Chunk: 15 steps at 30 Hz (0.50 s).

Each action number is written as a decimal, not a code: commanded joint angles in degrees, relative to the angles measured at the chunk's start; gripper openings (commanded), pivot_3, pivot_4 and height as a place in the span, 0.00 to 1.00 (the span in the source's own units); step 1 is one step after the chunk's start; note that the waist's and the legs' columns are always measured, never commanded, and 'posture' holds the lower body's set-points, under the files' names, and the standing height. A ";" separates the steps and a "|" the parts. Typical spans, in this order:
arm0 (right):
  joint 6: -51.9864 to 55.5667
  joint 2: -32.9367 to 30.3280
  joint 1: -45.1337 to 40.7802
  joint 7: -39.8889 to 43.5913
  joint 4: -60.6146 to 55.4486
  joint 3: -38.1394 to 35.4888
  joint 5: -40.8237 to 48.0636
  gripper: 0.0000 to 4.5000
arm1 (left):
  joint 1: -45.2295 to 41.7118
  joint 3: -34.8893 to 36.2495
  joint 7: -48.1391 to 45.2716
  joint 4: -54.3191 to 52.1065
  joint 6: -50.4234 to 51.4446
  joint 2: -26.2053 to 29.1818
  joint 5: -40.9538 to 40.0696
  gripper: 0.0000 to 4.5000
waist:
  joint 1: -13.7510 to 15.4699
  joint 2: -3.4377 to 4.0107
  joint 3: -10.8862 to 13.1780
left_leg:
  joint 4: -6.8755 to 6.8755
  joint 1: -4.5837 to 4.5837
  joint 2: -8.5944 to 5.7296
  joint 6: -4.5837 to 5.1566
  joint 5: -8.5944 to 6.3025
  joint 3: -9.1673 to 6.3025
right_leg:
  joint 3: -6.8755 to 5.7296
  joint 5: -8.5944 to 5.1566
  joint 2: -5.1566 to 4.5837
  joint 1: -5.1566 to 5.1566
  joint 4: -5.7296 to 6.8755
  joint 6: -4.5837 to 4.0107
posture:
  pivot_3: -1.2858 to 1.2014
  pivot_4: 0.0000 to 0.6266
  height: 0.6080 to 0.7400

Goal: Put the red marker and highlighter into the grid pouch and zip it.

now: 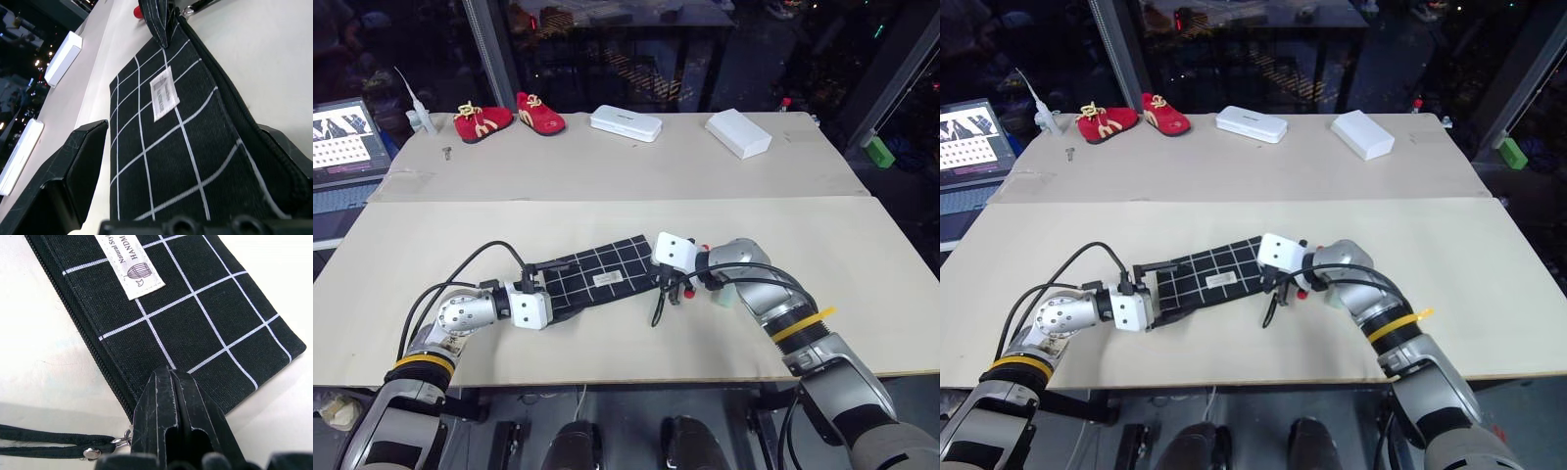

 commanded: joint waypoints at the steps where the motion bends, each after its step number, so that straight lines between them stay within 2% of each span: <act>1: 0.77 0.21 0.58 0.10 -0.84 -0.99 0.57 0.00 | 0.49 -2.13 -3.46 -0.50 0.46 0.28 -2.32 0.74 | -0.02 0.00 0.00 | 0.00 -0.01 0.00 0.00 0.00 0.00 | 0.00 0.00 0.00 0.00 0.00 0.00 | 0.52 0.24 1.00; 10: 0.08 0.68 0.50 0.30 -0.53 -1.71 1.43 0.00 | 1.06 -2.09 -5.06 0.15 0.61 -0.08 -4.85 0.00 | -0.15 0.00 0.00 | 0.00 -0.06 0.02 0.01 -0.01 -0.04 | 0.00 0.00 0.00 -0.06 -0.03 0.00 | 0.52 0.24 1.00; 13: 0.43 2.96 -0.18 -1.91 0.64 -4.89 3.90 0.00 | 1.15 -1.69 -5.04 0.29 1.62 -0.58 -5.35 0.00 | -0.16 0.00 0.00 | 0.00 -0.06 0.01 0.02 -0.01 -0.03 | 0.00 0.00 0.00 -0.06 -0.04 0.00 | 0.52 0.24 1.00; 15: 3.57 4.97 -0.99 -2.17 0.94 -8.64 7.93 0.13 | 1.33 -1.54 -5.11 -0.10 2.97 -0.92 -5.76 0.00 | -0.20 0.00 0.00 | 0.00 -0.05 0.01 0.02 -0.01 -0.03 | 0.00 0.00 0.00 -0.06 -0.01 0.00 | 0.52 0.24 1.00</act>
